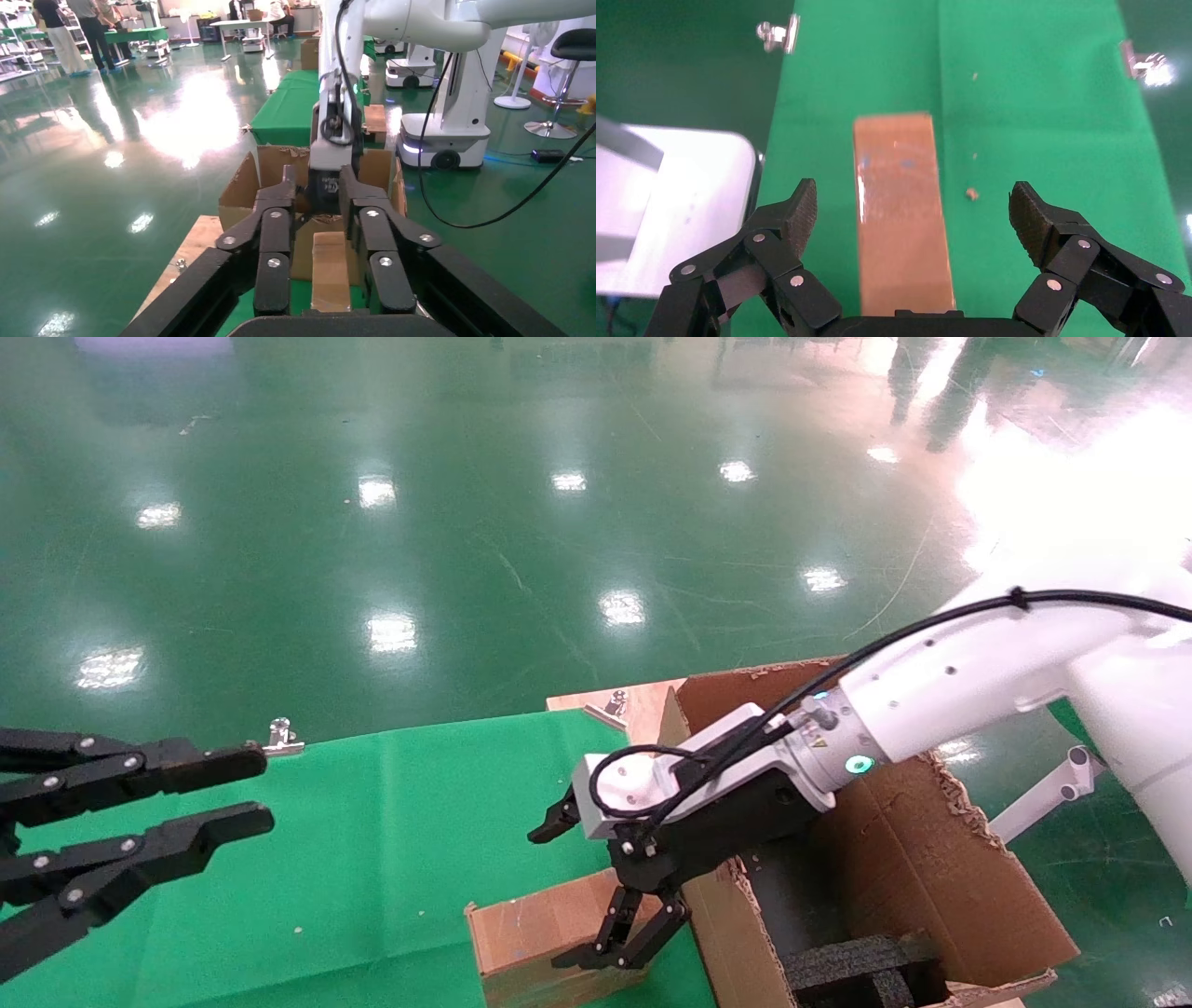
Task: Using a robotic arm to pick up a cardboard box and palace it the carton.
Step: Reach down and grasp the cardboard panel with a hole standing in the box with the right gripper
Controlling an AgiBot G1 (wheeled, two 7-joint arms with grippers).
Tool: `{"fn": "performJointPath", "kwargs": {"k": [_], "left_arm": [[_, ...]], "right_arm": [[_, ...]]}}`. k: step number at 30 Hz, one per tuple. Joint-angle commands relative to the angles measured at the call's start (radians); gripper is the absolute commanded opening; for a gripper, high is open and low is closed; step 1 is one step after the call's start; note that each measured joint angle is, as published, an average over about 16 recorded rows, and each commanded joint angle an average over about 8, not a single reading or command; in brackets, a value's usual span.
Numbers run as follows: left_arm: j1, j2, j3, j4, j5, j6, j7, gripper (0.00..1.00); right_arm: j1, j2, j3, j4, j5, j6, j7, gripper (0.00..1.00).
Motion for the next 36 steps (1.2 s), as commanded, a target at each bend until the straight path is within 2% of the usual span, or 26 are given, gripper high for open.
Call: {"fn": "performJointPath", "kwargs": {"k": [1,13,14,20,21,22,28,36], "left_arm": [[0.000,0.000,0.000,0.000,0.000,0.000,0.000,0.00],[0.000,0.000,0.000,0.000,0.000,0.000,0.000,0.01],[0.000,0.000,0.000,0.000,0.000,0.000,0.000,0.07],[0.000,0.000,0.000,0.000,0.000,0.000,0.000,0.82],[0.000,0.000,0.000,0.000,0.000,0.000,0.000,0.93],[0.000,0.000,0.000,0.000,0.000,0.000,0.000,1.00],[0.000,0.000,0.000,0.000,0.000,0.000,0.000,1.00],[0.000,0.000,0.000,0.000,0.000,0.000,0.000,1.00]], "right_arm": [[0.021,-0.018,-0.039,-0.038,-0.008,0.000,-0.028,1.00],[0.154,-0.138,-0.249,-0.173,-0.089,0.005,-0.131,1.00],[0.162,-0.149,-0.263,-0.180,-0.093,0.005,-0.139,1.00],[0.194,-0.193,-0.332,-0.209,-0.106,0.004,-0.170,1.00],[0.198,-0.197,-0.340,-0.212,-0.106,0.004,-0.172,0.90],[0.201,-0.199,-0.345,-0.215,-0.107,0.004,-0.173,0.77],[0.206,-0.203,-0.352,-0.219,-0.107,0.006,-0.175,0.02],[0.199,-0.197,-0.341,-0.212,-0.105,0.005,-0.174,0.00]]}}
